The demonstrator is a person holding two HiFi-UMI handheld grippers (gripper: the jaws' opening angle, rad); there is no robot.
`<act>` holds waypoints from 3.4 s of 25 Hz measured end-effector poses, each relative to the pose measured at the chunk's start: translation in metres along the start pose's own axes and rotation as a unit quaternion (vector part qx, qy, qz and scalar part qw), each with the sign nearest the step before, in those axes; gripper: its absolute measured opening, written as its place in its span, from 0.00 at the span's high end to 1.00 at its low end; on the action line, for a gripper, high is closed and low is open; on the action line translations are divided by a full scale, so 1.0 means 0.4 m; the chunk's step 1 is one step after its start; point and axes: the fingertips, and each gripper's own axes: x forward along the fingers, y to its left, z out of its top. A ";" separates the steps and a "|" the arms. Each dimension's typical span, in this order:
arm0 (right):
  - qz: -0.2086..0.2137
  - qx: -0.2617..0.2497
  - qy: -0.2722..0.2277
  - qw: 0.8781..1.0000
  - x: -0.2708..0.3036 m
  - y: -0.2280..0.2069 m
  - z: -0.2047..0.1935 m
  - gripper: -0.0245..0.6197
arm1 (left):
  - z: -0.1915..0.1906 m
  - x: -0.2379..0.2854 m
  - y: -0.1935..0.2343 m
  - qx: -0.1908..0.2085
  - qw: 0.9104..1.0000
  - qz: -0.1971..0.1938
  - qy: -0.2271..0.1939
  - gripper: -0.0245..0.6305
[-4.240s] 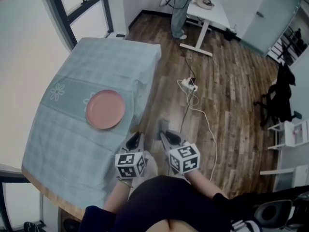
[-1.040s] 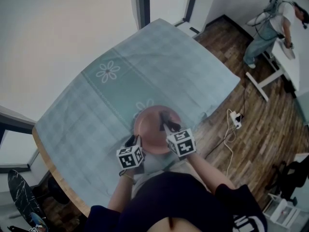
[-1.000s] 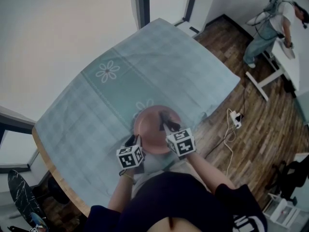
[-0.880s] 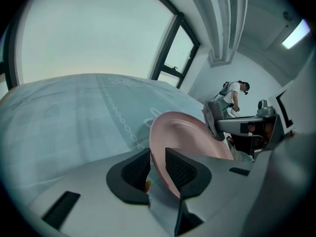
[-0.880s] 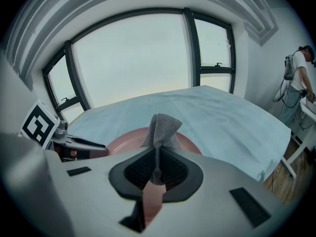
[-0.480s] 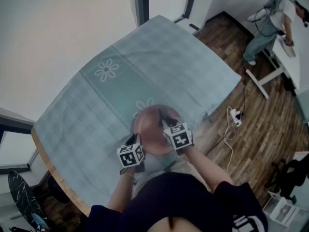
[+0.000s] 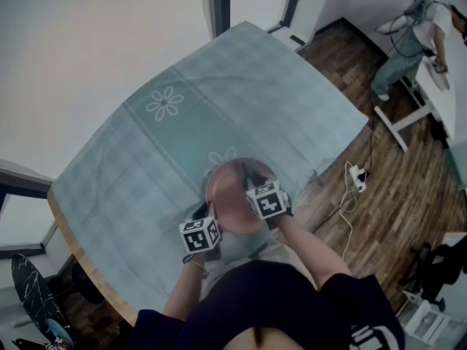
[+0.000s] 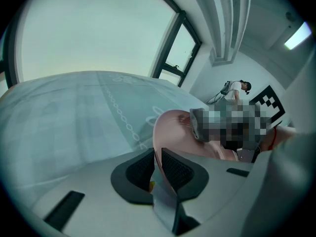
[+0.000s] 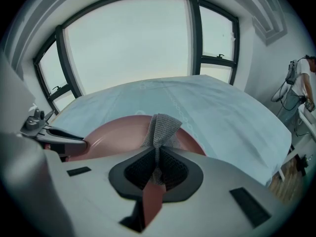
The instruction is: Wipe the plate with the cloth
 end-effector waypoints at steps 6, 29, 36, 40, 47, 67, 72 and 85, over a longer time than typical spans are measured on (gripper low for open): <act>-0.016 0.003 0.020 1.000 0.029 -0.022 -0.010 0.91 | 0.000 0.001 -0.002 0.001 1.000 -0.002 0.000 0.87; 0.003 -0.005 0.043 0.999 0.074 0.023 -0.011 0.91 | 0.001 -0.001 0.001 -0.001 1.000 0.002 -0.001 0.87; 0.021 -0.019 0.043 0.999 0.075 0.063 -0.013 0.91 | 0.002 0.000 0.000 -0.001 1.000 0.003 0.000 0.87; 0.031 -0.028 0.040 0.998 0.072 0.085 -0.017 0.91 | 0.001 -0.001 -0.002 -0.001 1.000 0.003 0.000 0.87; 0.051 -0.046 0.036 0.997 0.065 0.133 -0.020 0.91 | -0.001 0.001 0.000 0.000 1.000 0.003 -0.001 0.87; 0.104 -0.096 0.039 0.989 0.031 0.266 -0.067 0.91 | -0.002 0.001 0.001 -0.006 1.000 0.002 -0.002 0.87; 0.118 -0.106 0.032 0.987 0.031 0.289 -0.075 0.91 | -0.003 0.000 0.000 -0.005 1.000 0.003 -0.001 0.87; 0.139 -0.113 0.046 0.983 0.016 0.330 -0.096 0.91 | -0.003 0.000 0.000 -0.006 1.000 0.005 -0.001 0.87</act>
